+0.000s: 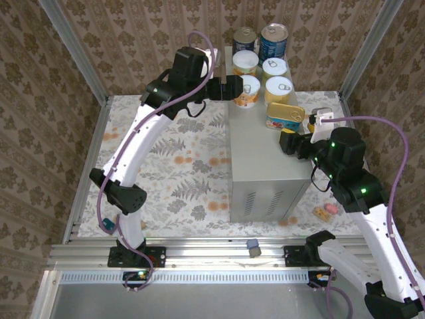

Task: Place and organize the canned foods onto the counter

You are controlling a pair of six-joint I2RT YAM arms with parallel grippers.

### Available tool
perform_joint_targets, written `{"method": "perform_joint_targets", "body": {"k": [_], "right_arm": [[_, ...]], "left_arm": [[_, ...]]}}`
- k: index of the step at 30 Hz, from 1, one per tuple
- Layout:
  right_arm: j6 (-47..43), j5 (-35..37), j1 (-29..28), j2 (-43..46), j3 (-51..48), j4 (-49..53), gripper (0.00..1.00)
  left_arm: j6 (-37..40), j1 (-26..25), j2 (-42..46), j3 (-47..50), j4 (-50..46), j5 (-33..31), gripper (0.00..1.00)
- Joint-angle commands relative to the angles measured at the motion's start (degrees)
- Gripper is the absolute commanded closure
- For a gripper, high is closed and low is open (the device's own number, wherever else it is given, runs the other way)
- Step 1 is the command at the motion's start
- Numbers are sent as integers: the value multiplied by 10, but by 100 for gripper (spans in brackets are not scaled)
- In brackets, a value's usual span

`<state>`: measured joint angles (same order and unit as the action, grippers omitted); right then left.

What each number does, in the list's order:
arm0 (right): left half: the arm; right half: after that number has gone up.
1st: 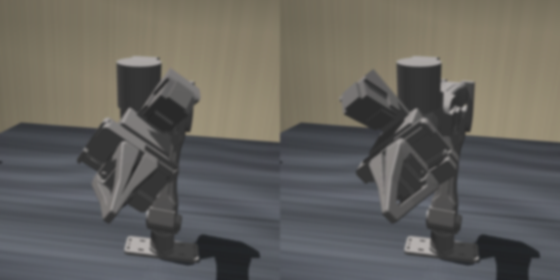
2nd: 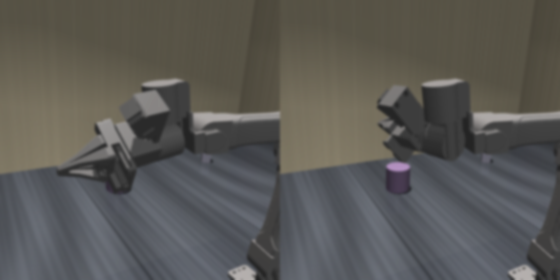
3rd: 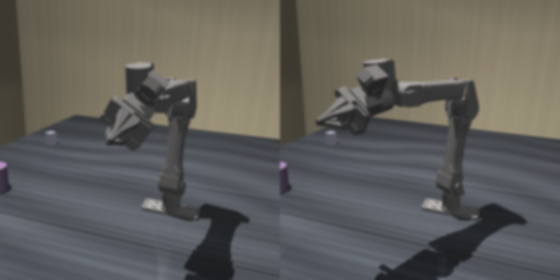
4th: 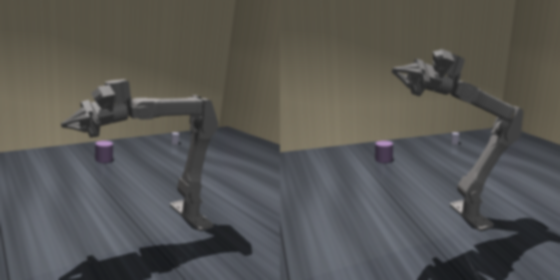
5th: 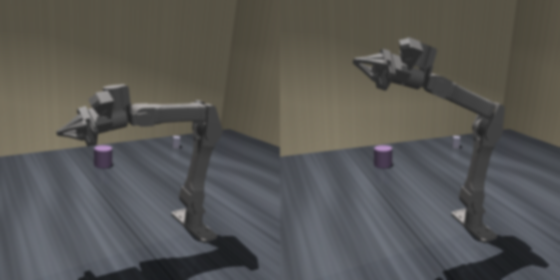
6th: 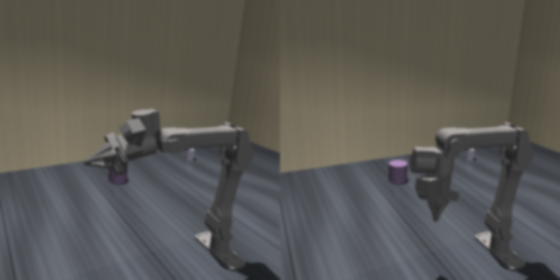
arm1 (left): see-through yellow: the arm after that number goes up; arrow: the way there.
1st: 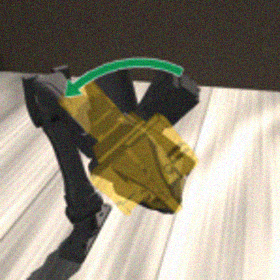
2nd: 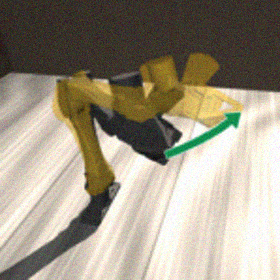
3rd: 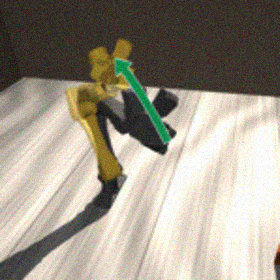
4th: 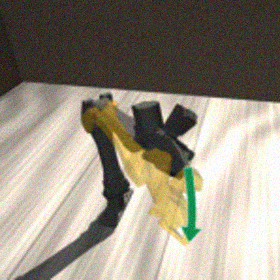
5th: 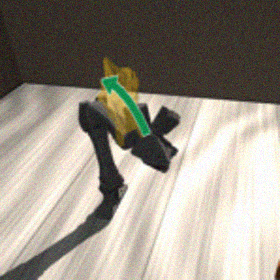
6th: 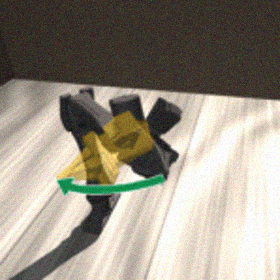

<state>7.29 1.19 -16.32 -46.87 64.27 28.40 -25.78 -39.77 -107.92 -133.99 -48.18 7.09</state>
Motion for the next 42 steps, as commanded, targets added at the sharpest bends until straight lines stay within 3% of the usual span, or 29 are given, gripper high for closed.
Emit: {"method": "perform_joint_targets", "body": {"k": [1, 18, 22, 28, 42], "right_arm": [[-4, -10, 4, -6, -14, 27, 16], [-3, -12, 5, -6, -18, 27, 16], [-4, -12, 5, -1, -20, 27, 16], [-5, -11, 6, 3, -22, 29, 16], [-7, -12, 7, 6, -20, 37, 16]], "left_arm": [[7, -6, -4, 14, -30, 7, 2], [22, -3, 28, 22, 5, 26, 0], [27, -3, 73, 69, 66, 51, 0], [44, 0, 141, 135, 106, 35, 0], [34, 25, 203, 243, 97, -10, 0]]}}
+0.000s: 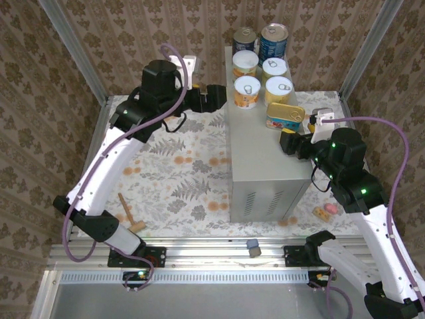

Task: Place and organize the canned foods onto the counter

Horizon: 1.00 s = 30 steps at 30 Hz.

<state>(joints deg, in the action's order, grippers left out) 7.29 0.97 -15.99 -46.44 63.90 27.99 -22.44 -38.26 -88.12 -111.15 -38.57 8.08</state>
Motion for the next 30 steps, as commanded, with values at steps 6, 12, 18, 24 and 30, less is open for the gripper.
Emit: {"method": "perform_joint_targets", "body": {"k": [6, 12, 18, 24, 30], "right_arm": [[-7, -10, 4, 5, -16, 45, 16], [-10, -8, 5, 7, -14, 50, 16], [-11, -8, 5, 7, -13, 52, 16], [-13, -9, 7, 7, -14, 52, 16], [-14, -10, 7, 7, -14, 52, 16]], "left_arm": [[-5, 21, -15, 36, 14, -11, 0], [-3, 26, -46, 33, 23, 3, 0], [-6, 28, -69, 29, 32, 16, 0], [-8, 31, -83, 22, 35, 21, 0], [-10, 32, -94, 16, 36, 30, 0]]}}
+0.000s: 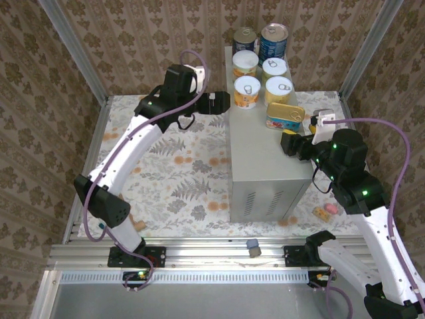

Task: Place and organize the canned foods onto the counter

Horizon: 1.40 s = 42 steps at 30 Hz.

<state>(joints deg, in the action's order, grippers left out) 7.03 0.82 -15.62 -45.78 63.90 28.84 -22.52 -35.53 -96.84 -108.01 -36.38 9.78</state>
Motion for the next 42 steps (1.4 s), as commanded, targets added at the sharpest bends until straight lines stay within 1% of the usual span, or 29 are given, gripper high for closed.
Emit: {"method": "perform_joint_targets", "body": {"k": [1, 10, 29, 42], "right_arm": [[-11, -8, 4, 2, -14, 45, 16], [-13, -8, 5, 3, -12, 47, 16], [-16, -9, 11, 5, -11, 49, 16], [-14, -13, 13, 6, -13, 48, 16]], "left_arm": [[-9, 5, -9, -17, 14, 14, 0], [-12, 5, -28, -30, 14, 28, 0], [-12, 4, -47, -49, 7, 34, 0], [-3, 5, -8, -30, 3, 4, 0]]}}
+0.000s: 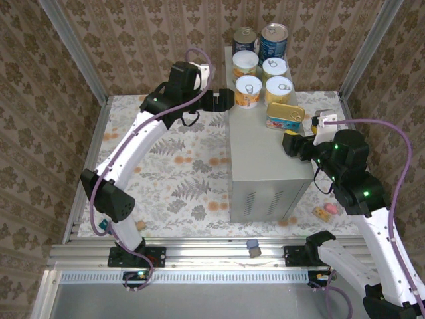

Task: Place and organize the canned foods onto the counter

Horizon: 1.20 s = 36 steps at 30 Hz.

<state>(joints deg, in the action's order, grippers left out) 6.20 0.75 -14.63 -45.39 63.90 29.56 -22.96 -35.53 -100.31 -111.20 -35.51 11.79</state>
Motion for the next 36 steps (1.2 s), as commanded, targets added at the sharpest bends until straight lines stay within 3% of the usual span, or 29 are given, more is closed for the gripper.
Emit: {"method": "perform_joint_targets", "body": {"k": [1, 10, 36], "right_arm": [[-6, -13, 3, 1, -13, 41, 16], [-3, -15, 3, 6, -12, 45, 16], [-9, -8, 5, 13, -10, 59, 16]], "left_arm": [[2, 6, 29, 2, -6, -17, 0], [12, 23, 10, -19, -9, -19, 0], [16, 49, -149, -200, -53, 13, 0]]}}
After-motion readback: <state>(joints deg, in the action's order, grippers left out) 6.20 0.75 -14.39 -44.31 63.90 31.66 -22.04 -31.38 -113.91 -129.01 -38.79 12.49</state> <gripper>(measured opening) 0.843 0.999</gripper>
